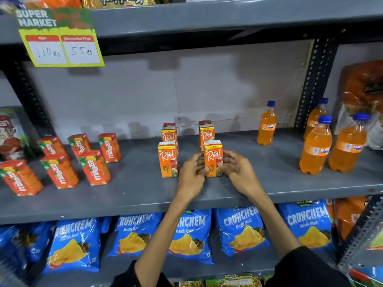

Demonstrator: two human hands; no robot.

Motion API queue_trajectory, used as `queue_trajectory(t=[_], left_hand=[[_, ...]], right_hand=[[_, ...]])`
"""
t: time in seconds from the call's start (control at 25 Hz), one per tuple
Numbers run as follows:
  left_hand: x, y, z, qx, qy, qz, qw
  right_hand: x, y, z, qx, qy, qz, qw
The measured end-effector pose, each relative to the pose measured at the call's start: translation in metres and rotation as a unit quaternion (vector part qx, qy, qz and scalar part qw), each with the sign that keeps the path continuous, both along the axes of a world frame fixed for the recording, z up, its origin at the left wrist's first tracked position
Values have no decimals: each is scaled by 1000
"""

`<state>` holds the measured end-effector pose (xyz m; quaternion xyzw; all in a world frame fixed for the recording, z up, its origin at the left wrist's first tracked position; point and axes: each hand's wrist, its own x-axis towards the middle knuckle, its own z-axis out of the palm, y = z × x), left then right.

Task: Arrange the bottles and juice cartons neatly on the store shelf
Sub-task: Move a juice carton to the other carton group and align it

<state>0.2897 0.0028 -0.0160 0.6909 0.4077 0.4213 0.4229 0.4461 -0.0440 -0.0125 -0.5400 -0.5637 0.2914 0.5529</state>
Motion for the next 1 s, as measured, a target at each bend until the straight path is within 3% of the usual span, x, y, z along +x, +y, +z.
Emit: queue_trajectory(t=[0.16, 0.28, 0.36, 0.6, 0.72, 0.84, 1.0], left_hand=[[-5, -13, 2, 5, 4, 9, 1000], [-25, -39, -3, 46, -24, 33, 998], [-47, -61, -7, 95, -44, 60, 993], [-146, -85, -5, 179, -114, 189, 959], [-222, -74, -3, 207, -140, 280, 927], [-292, -45, -6, 210, -137, 357, 900], [-342, -2, -10, 182, -39, 346, 920]], right_hand=[[-9, -11, 1, -8, 3, -54, 999], [-28, -30, -4, 129, -44, -215, 967], [-49, -39, -11, 229, -100, -259, 933], [-161, -33, -15, 289, -126, -179, 932], [-231, -23, -13, 270, -95, -146, 947], [-294, -2, -7, 186, -74, -117, 973], [-352, 35, 0, 51, -80, -122, 988]])
